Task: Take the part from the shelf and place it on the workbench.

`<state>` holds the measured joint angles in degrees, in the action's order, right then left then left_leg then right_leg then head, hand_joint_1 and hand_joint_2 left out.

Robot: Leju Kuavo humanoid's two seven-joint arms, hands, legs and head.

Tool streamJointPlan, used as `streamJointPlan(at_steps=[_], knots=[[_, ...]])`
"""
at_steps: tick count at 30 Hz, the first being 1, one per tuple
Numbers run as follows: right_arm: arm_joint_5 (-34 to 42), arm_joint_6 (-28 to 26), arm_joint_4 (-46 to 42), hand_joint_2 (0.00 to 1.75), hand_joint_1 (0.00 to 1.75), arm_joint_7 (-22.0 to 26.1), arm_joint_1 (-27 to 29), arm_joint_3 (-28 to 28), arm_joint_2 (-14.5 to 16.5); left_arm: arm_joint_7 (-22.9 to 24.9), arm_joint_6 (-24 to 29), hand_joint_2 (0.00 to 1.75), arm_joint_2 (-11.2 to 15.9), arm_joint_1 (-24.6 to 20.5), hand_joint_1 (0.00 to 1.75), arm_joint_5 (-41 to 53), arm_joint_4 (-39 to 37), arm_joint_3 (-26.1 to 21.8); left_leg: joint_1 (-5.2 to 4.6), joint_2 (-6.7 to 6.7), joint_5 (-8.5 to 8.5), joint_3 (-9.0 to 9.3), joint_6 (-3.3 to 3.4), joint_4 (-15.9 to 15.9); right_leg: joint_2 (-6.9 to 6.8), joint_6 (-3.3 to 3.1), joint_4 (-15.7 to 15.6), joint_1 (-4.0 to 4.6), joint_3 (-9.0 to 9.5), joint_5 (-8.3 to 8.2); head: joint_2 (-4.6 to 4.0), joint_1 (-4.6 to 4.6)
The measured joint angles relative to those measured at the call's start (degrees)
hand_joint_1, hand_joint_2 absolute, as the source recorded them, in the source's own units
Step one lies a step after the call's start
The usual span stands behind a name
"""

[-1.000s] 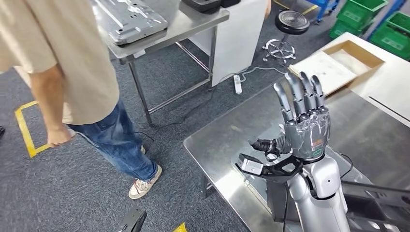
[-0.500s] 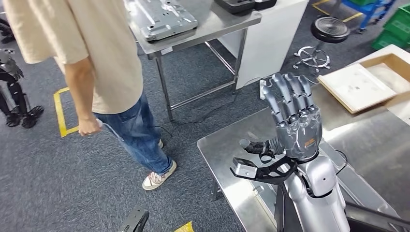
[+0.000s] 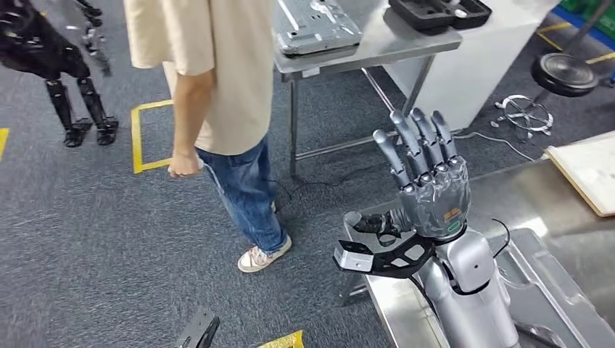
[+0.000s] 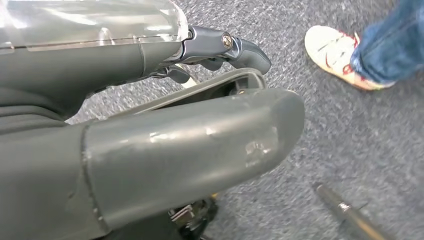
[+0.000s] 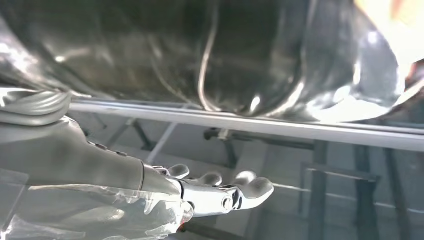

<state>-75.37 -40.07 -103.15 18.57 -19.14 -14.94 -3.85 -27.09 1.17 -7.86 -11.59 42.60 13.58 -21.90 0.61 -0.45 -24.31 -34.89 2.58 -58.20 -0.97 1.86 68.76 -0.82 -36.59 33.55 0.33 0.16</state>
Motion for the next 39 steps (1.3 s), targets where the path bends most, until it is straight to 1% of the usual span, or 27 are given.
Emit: streamJointPlan(at_steps=[1, 2, 3, 5, 7, 8, 9, 11, 13, 15, 16, 17, 18, 19, 20, 21, 23, 24, 26, 28, 30, 32, 33, 34, 35, 37, 39], knots=[[-0.04, 0.01, -0.02, 0.00, 0.00, -0.21, 0.01, -0.41, -0.22, 0.01, 0.03, 0.00, -0.03, -0.03, 0.00, -0.02, -0.01, 0.02, -0.03, -0.74, 0.01, -0.01, 0.12, -0.02, 0.47, 0.02, 3.23, 0.00, -1.69, 1.07, 0.00, -0.01], [-0.09, 0.01, -0.02, 0.00, 0.00, -0.43, 0.01, -0.85, -0.44, 0.01, 0.05, 0.00, -0.05, 0.02, 0.00, -0.05, -0.01, 0.04, -0.05, -1.52, 0.01, 0.00, 0.14, -0.05, 0.66, 0.00, 5.01, 0.00, -2.74, 1.18, 0.00, -0.01], [-0.13, 0.01, -0.02, 0.00, 0.00, -0.63, -0.02, -1.26, -0.60, 0.01, 0.07, 0.00, -0.05, 0.09, 0.00, -0.08, -0.01, 0.04, -0.05, -2.31, 0.01, 0.03, 0.13, -0.10, 0.76, -0.06, 4.85, -0.02, -2.89, 0.24, 0.00, -0.01], [-0.25, 0.01, -0.03, 0.00, 0.00, -0.91, -0.23, -1.92, -0.79, 0.01, 0.09, 0.00, -0.05, 0.16, 0.00, -0.13, -0.01, 0.04, -0.01, -3.88, -0.02, 0.06, 0.06, -0.27, 2.01, -0.33, -0.75, -0.13, -0.65, -3.84, 0.00, 0.00], [-0.33, 0.01, -0.08, 0.00, 0.00, -1.01, -0.56, -2.33, -0.95, 0.01, 0.10, 0.00, -0.05, 0.07, 0.00, -0.14, -0.01, 0.05, -0.13, -5.28, -0.08, -0.27, -0.34, -0.62, 4.66, -0.72, -7.06, -0.33, 1.99, -6.49, 0.00, -0.01], [-0.36, 0.00, -0.12, 0.00, 0.00, -1.05, -0.69, -2.54, -1.02, 0.01, 0.10, 0.00, -0.05, 0.04, 0.00, -0.14, -0.01, 0.06, -0.09, -5.88, -0.03, -0.52, -0.66, -0.73, 5.57, -0.86, -8.63, -0.33, 2.61, -6.76, 0.00, -0.02], [-0.40, 0.01, -0.16, 0.00, 0.00, -1.08, -0.78, -2.79, -1.06, 0.01, 0.11, 0.00, -0.05, 0.03, 0.00, -0.15, -0.01, 0.07, -0.05, -6.53, 0.08, -0.74, -1.08, -0.73, 5.62, -1.02, -9.20, -0.24, 2.83, -6.54, 0.00, -0.03], [-0.48, 0.01, -0.19, 0.00, 0.00, -1.10, -0.94, -3.29, -1.12, 0.01, 0.15, 0.00, 0.01, 0.20, 0.00, -0.16, -0.01, 0.07, 0.17, -7.24, 0.19, -1.05, -1.88, -0.76, 4.25, -1.50, -9.74, -0.22, 3.17, -6.66, 0.00, -0.02], [-0.50, 0.01, -0.24, 0.00, 0.00, -1.10, -1.10, -3.60, -1.17, 0.01, 0.26, 0.00, 0.10, 0.32, 0.00, -0.20, -0.01, 0.07, 0.00, -4.89, -1.37, -2.14, -2.49, -3.11, 2.69, -2.12, -10.37, -0.38, 3.68, -6.88, 0.00, -0.17], [-0.51, 0.01, -0.33, 0.00, 0.00, -1.03, -1.09, -3.80, -1.21, -0.01, 0.38, 0.00, 0.14, 0.20, 0.00, -0.28, -0.01, 0.07, -0.02, -1.64, -4.65, -5.01, -2.86, -9.29, 1.06, -2.55, -10.51, -0.22, 3.92, -6.80, 0.00, -0.33], [-0.51, 0.01, -0.36, 0.00, 0.00, -0.93, -1.05, -3.90, -1.23, -0.01, 0.42, 0.00, 0.14, 0.16, 0.00, -0.32, -0.01, 0.07, 0.10, -0.94, -5.97, -6.63, -3.00, -12.61, 0.18, -2.71, -10.41, -0.13, 3.93, -6.68, 0.00, -0.34], [-0.51, 0.01, -0.37, 0.00, 0.00, -0.82, -1.02, -4.01, -1.25, -0.01, 0.44, 0.00, 0.14, 0.22, 0.00, -0.34, -0.01, 0.07, 0.21, -0.54, -6.43, -7.65, -3.13, -14.73, -0.67, -2.79, -10.30, -0.07, 3.93, -6.53, 0.00, -0.34], [-0.52, 0.01, -0.37, 0.00, 0.00, -0.73, -1.00, -4.14, -1.25, -0.01, 0.46, 0.00, 0.15, 0.32, 0.00, -0.37, -0.01, 0.07, 0.30, -0.25, -5.90, -7.74, -3.23, -14.98, -1.47, -2.80, -10.17, -0.05, 3.96, -6.36, 0.00, -0.34], [-0.54, 0.01, -0.37, 0.00, 0.00, -0.66, -1.01, -4.26, -1.25, -0.02, 0.48, 0.00, 0.16, 0.42, 0.00, -0.39, -0.01, 0.07, 0.40, 0.12, -4.49, -6.80, -3.29, -13.20, -2.19, -2.74, -10.02, -0.05, 4.02, -6.16, 0.00, -0.34], [-0.58, 0.01, -0.37, 0.00, 0.00, -0.64, -1.04, -4.35, -1.25, -0.02, 0.51, 0.00, 0.18, 0.46, 0.00, -0.41, -0.01, 0.06, 0.47, 0.95, -2.64, -5.02, -3.28, -9.84, -2.87, -2.59, -9.85, -0.04, 4.13, -5.92, 0.00, -0.34], [-0.63, 0.01, -0.37, 0.00, 0.00, -0.64, -1.07, -4.43, -1.25, -0.03, 0.55, 0.00, 0.19, 0.41, 0.00, -0.43, -0.01, 0.06, 0.26, 2.35, -1.46, -3.22, -3.17, -6.45, -3.49, -2.37, -9.67, 0.07, 4.23, -5.66, 0.00, -0.34], [-0.71, 0.01, -0.41, 0.00, 0.00, -0.64, -1.15, -4.50, -1.26, -0.04, 0.62, 0.00, 0.21, 0.21, 0.00, -0.47, 0.00, 0.05, -0.22, 4.27, -0.49, -1.13, -2.41, -2.18, -4.64, -1.78, -9.39, 0.41, 4.37, -5.24, 0.00, -0.31], [-0.71, 0.01, -0.44, 0.00, 0.00, -0.64, -1.22, -4.53, -1.26, -0.05, 0.63, 0.00, 0.21, 0.21, 0.00, -0.48, 0.00, 0.05, -0.47, 4.39, -0.74, -1.07, -1.98, -1.77, -5.21, -1.50, -9.38, 0.61, 4.44, -5.12, 0.00, -0.28], [-0.71, 0.01, -0.51, 0.00, 0.00, -0.64, -1.43, -4.63, -1.27, -0.06, 0.64, 0.00, 0.21, 0.43, 0.00, -0.52, -0.01, 0.04, -0.39, 3.04, -0.49, -1.17, -1.18, -1.46, -6.00, -0.95, -9.40, 0.60, 4.65, -4.86, 0.00, -0.26], [-0.68, 0.01, -0.57, 0.00, 0.00, -0.65, -1.67, -4.70, -1.30, -0.09, 0.64, 0.00, 0.21, 0.51, 0.00, -0.57, -0.01, 0.04, -0.19, 1.81, -0.16, -1.05, -0.55, -1.04, -3.89, -0.38, -7.66, 0.26, 4.05, -3.36, 0.00, -0.25], [-0.66, -0.01, -0.62, 0.00, 0.00, -0.65, -1.68, -4.80, -1.35, -0.12, 0.63, 0.00, 0.18, 0.27, 0.00, -0.61, -0.01, 0.04, -0.09, 0.64, 0.05, -1.05, -0.04, -0.88, -0.60, -0.03, -2.02, 0.03, 1.35, -0.23, 0.00, -0.21], [-0.68, 0.00, -0.57, 0.00, 0.00, -0.65, -1.54, -4.95, -1.51, -0.12, 0.62, 0.00, 0.14, 0.19, 0.00, -0.65, -0.01, 0.04, -0.14, -0.78, 0.11, -1.13, 0.23, -0.89, 0.53, 0.03, 4.29, 0.03, -2.06, 1.89, 0.00, -0.21], [-0.68, 0.00, -0.54, 0.00, 0.00, -0.65, -1.49, -5.02, -1.60, -0.12, 0.62, 0.00, 0.13, 0.26, 0.00, -0.66, -0.01, 0.04, -0.16, -1.57, 0.13, -1.12, 0.26, -0.91, 0.71, -0.02, 5.36, 0.04, -2.83, 1.49, 0.00, -0.21], [-0.69, 0.00, -0.51, 0.00, 0.00, -0.65, -1.50, -5.10, -1.66, -0.12, 0.62, 0.00, 0.13, 0.34, 0.00, -0.66, -0.01, 0.04, -0.17, -2.39, 0.15, -1.09, 0.25, -0.94, 0.93, -0.17, 4.28, 0.04, -2.57, -0.01, 0.00, -0.21], [-0.69, -0.01, -0.50, 0.00, 0.00, -0.65, -1.54, -5.16, -1.70, -0.12, 0.62, 0.00, 0.13, 0.37, 0.00, -0.66, -0.01, 0.04, -0.17, -3.18, 0.18, -1.04, 0.21, -0.98, 1.43, -0.41, 1.36, 0.05, -1.38, -2.19, 0.00, -0.21], [-0.70, -0.01, -0.50, 0.00, 0.00, -0.65, -1.66, -5.26, -1.78, -0.12, 0.62, 0.00, 0.05, 0.32, 0.00, -0.66, -0.01, 0.04, -0.20, -4.58, 0.25, -1.15, -0.04, -1.14, 3.99, -1.09, -5.64, -0.02, 1.58, -5.52, 0.00, -0.21], [-0.73, 0.00, -0.51, 0.00, 0.00, -0.64, -1.78, -5.32, -1.83, -0.13, 0.62, 0.00, -0.04, 0.25, 0.00, -0.67, -0.01, 0.04, -0.08, -5.72, 0.44, -1.54, -0.64, -1.17, 5.65, -1.45, -8.85, 0.03, 2.83, -6.20, 0.00, -0.22]])
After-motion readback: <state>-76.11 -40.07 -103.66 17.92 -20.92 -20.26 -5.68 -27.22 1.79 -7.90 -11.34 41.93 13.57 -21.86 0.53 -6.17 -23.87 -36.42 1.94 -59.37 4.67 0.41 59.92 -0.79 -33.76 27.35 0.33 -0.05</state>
